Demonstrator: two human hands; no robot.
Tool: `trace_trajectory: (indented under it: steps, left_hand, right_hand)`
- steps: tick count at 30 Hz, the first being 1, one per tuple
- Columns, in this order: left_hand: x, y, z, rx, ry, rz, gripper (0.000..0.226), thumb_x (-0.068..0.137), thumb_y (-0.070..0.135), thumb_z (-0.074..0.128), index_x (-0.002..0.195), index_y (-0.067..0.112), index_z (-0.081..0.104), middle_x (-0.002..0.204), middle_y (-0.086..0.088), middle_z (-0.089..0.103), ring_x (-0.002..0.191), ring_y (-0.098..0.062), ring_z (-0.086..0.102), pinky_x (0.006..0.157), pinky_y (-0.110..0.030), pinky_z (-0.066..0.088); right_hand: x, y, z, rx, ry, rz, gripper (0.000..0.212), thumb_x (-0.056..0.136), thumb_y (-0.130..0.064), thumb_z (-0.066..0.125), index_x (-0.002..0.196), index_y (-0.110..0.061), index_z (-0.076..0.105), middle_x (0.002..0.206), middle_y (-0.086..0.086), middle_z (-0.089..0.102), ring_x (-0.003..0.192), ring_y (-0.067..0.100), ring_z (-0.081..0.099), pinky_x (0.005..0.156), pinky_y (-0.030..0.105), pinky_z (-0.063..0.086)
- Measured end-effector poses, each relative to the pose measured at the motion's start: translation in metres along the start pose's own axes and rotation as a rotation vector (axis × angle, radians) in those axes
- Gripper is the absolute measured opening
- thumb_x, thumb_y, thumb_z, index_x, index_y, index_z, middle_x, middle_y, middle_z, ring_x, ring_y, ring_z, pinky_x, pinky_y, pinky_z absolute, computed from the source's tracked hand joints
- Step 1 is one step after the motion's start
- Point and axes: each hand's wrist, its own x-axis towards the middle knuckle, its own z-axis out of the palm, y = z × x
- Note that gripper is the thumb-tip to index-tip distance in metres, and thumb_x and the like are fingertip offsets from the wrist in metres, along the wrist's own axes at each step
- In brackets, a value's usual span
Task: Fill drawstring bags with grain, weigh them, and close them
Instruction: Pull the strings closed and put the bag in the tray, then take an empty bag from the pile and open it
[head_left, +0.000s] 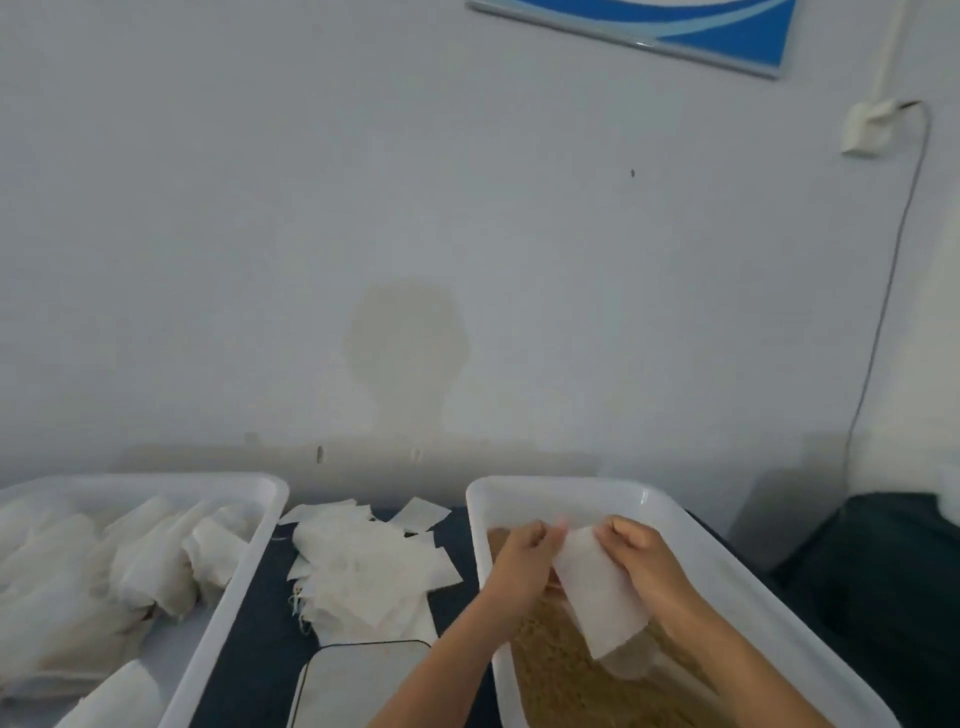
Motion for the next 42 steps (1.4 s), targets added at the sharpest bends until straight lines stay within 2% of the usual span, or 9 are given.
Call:
trace_trajectory:
  steps: [3,6,10,13,18,21,30,35,42]
  left_hand:
    - [0.001,-0.009,0.012,-0.263,-0.224,-0.151,0.060,0.097,0.055,0.021,0.081,0.013,0.062,0.067,0.001,0.064,0.062,-0.009,0.063,0.057,-0.022,0.050]
    - [0.004,-0.017,0.015,-0.213,-0.320,-0.110,0.028,0.097,0.031,0.046,0.089,0.010,0.062,0.074,-0.003,0.060,0.062,-0.010,0.061,0.057,-0.023,0.049]
    - [0.005,-0.026,0.017,-0.004,-0.158,0.005,0.018,0.094,0.011,0.047,0.082,0.010,0.061,0.069,-0.002,0.057,0.054,-0.011,0.056,0.049,-0.022,0.045]
    - [0.007,-0.030,0.020,0.179,-0.029,0.134,0.011,0.091,0.010,0.051,0.082,0.006,0.057,0.070,-0.004,0.056,0.052,-0.012,0.054,0.049,-0.022,0.044]
    - [0.004,-0.026,0.021,0.064,-0.137,0.150,0.015,0.089,0.016,0.048,0.089,0.006,0.059,0.072,-0.004,0.058,0.063,-0.016,0.055,0.055,-0.023,0.045]
    - [0.004,-0.025,0.021,-0.010,-0.140,0.103,0.024,0.098,0.024,0.043,0.086,0.013,0.061,0.070,0.000,0.059,0.067,-0.014,0.058,0.062,-0.026,0.048]
    - [0.001,-0.025,0.023,0.067,-0.052,0.187,0.037,0.102,0.031,0.032,0.091,0.008,0.060,0.079,-0.004,0.060,0.077,-0.020,0.058,0.075,-0.037,0.050]
    - [0.000,-0.026,0.022,0.066,-0.039,0.160,0.036,0.102,0.028,0.033,0.086,0.013,0.062,0.076,0.000,0.062,0.075,-0.019,0.058,0.070,-0.035,0.048]
    - [0.003,-0.035,0.023,0.472,0.054,0.264,0.016,0.091,0.024,0.049,0.083,0.014,0.060,0.079,0.002,0.064,0.078,-0.018,0.062,0.078,-0.037,0.051]
  right_hand:
    - [-0.006,0.012,-0.004,-0.092,-0.065,-0.027,0.029,0.097,-0.026,0.049,0.074,-0.009,0.058,0.072,0.006,0.061,0.068,0.020,0.057,0.067,0.030,0.043]
    - [-0.010,0.017,-0.001,-0.091,-0.076,-0.036,0.026,0.096,-0.026,0.050,0.076,-0.015,0.062,0.075,0.003,0.065,0.067,0.012,0.061,0.061,0.018,0.045]
    - [-0.008,0.024,0.005,-0.221,0.053,-0.123,0.015,0.094,-0.023,0.054,0.084,-0.013,0.055,0.081,0.004,0.059,0.074,0.017,0.057,0.066,0.024,0.045]
    - [-0.010,0.024,0.002,-0.040,0.093,-0.081,0.032,0.090,-0.037,0.055,0.073,-0.011,0.050,0.062,-0.005,0.047,0.058,0.014,0.045,0.055,0.021,0.037]
    - [-0.014,0.022,0.007,0.088,-0.176,0.020,0.029,0.087,-0.041,0.052,0.088,-0.018,0.069,0.069,0.004,0.070,0.060,0.020,0.066,0.055,0.026,0.052]
    - [-0.014,0.022,0.008,0.181,-0.133,0.093,0.029,0.077,-0.042,0.052,0.089,-0.021,0.068,0.069,-0.001,0.071,0.060,0.014,0.066,0.056,0.024,0.052]
    - [-0.014,0.022,0.007,0.302,-0.116,0.172,0.021,0.095,-0.021,0.049,0.095,-0.012,0.068,0.074,0.006,0.068,0.064,0.019,0.063,0.059,0.030,0.049]
    - [-0.014,0.022,0.007,0.298,-0.133,0.153,0.023,0.095,-0.023,0.049,0.091,-0.017,0.070,0.076,0.007,0.069,0.067,0.021,0.064,0.062,0.032,0.050]
    - [-0.017,0.023,0.004,0.124,-0.213,0.035,0.042,0.096,-0.045,0.040,0.078,-0.020,0.068,0.070,0.005,0.066,0.064,0.021,0.062,0.059,0.027,0.049]
